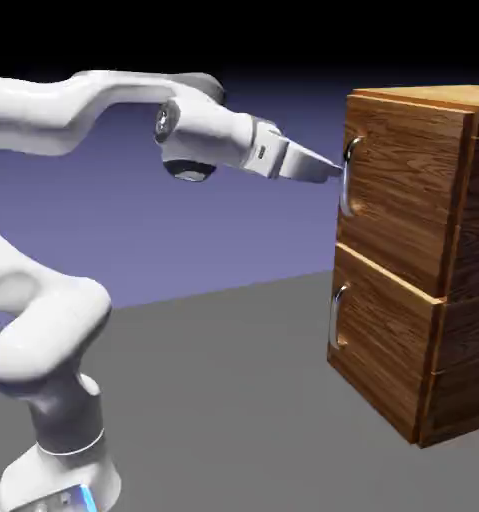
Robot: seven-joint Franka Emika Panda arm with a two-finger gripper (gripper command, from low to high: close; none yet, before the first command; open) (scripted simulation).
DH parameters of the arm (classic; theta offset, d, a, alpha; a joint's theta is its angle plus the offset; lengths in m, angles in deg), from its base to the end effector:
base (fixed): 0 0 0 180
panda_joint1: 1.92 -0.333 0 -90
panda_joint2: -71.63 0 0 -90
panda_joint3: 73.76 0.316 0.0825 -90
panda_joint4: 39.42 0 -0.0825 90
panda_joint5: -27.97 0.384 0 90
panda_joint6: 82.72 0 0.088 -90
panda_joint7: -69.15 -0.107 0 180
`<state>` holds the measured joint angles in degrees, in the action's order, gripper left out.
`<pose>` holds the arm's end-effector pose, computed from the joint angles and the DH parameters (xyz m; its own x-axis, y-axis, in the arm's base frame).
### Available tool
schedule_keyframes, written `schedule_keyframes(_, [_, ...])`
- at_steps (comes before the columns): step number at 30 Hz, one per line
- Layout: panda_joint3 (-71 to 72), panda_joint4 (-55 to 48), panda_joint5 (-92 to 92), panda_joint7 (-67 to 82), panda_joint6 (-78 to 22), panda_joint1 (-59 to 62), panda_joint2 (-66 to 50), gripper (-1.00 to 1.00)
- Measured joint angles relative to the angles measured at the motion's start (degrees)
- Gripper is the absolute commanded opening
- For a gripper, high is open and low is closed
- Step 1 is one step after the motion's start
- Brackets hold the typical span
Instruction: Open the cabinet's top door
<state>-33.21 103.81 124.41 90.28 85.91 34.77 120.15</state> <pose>0.3728 0.0223 0.5888 0.1428 -0.7505 0.6453 -0.2245 -0.6595 -0.7174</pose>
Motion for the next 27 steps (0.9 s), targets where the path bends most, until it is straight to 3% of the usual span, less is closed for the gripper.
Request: schedule_keyframes(27, [28.3, -12.4, 67.3, 44.4, -3.7, 26.1, 11.1, 0.0])
